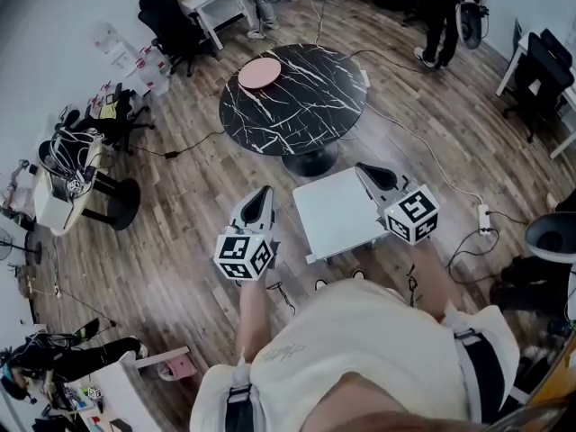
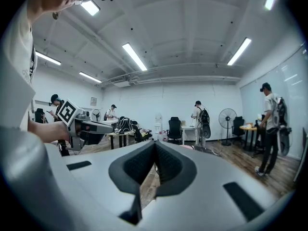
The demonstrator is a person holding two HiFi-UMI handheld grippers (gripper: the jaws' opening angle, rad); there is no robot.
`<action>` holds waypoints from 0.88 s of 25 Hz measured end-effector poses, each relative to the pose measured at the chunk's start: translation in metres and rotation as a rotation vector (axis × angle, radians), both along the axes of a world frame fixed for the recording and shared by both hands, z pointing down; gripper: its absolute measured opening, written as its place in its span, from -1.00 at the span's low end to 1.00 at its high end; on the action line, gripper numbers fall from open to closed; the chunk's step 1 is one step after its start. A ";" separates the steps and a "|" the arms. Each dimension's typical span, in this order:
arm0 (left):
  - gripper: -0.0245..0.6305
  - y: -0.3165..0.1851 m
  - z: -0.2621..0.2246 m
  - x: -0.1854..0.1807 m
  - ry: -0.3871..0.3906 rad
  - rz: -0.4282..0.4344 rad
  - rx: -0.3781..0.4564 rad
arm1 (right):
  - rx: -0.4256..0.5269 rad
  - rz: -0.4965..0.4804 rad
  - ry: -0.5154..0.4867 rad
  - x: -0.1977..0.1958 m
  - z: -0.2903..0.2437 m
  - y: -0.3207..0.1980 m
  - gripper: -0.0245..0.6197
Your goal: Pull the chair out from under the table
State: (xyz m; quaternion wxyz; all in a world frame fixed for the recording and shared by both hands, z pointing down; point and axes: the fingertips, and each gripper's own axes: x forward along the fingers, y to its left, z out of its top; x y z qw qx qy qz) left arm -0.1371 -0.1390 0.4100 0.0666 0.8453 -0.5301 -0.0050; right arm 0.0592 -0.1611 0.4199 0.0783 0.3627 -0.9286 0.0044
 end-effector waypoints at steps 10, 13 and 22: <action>-0.85 0.005 0.001 -0.001 0.002 0.009 -0.003 | -0.011 -0.004 0.009 -0.002 0.004 0.008 -0.90; -0.85 0.005 0.001 -0.003 0.006 0.008 0.000 | -0.010 0.004 0.013 -0.001 0.004 0.008 -0.90; -0.85 0.008 0.005 -0.003 0.018 0.015 -0.007 | -0.008 -0.004 0.026 -0.006 0.005 0.009 -0.90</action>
